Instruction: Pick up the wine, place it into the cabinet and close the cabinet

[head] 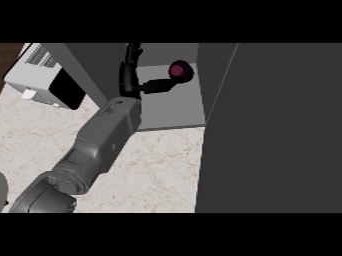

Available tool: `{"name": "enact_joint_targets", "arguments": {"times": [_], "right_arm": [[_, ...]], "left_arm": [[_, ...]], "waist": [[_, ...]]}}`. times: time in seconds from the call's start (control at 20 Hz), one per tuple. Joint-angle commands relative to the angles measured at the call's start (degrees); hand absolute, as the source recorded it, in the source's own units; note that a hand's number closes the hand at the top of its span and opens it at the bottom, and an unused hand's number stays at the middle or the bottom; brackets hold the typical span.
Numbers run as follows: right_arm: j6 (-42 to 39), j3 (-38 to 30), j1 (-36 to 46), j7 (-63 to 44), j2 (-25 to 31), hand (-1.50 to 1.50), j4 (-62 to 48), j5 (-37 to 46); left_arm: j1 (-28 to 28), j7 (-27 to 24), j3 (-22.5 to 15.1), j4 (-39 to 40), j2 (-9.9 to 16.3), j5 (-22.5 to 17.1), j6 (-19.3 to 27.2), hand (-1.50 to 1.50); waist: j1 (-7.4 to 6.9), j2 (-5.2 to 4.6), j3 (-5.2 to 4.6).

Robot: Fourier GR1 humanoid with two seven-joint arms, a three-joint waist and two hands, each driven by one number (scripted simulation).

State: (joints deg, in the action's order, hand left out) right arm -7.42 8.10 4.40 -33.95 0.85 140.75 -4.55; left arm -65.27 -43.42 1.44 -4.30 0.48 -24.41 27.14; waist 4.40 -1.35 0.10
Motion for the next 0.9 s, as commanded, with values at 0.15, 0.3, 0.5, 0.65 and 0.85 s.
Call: {"name": "enact_joint_targets", "arguments": {"times": [0.15,0.3,0.5,0.65,0.85], "right_arm": [[-0.62,-1.29,-0.38,-0.67,0.7,-1.5,2.43,-2.63],[-0.19,-1.5,0.5,-1.56,0.58,-1.5,1.63,-2.78],[0.17,-0.76,0.52,-1.9,0.07,-1.5,1.92,-2.58],[0.15,-0.02,1.47,-1.58,-0.28,-1.5,2.2,-2.34],[-0.32,0.45,-0.72,-1.45,0.3,-1.5,1.9,-1.01]], "left_arm": [[1.29,-1.32,1.35,-0.05,1.69,-0.45,1.13,-1.5],[2.89,-5.15,2.69,-1.31,-0.47,-1.42,2.12,-1.5],[5.16,-6.31,1.87,-1.02,0.78,-0.16,-2.46,-1.5],[5.2,-6.58,1.53,-0.73,1.38,0.45,-5.03,-1.5],[3.17,-4.5,1.36,-1.22,1.62,0.99,-7.68,-1.5]], "waist": [[0.17,-0.39,-0.16],[0.2,-0.45,-0.18],[-0.53,-0.19,-0.19],[0.11,-0.49,-0.21],[-0.61,-0.02,-0.17]]}}
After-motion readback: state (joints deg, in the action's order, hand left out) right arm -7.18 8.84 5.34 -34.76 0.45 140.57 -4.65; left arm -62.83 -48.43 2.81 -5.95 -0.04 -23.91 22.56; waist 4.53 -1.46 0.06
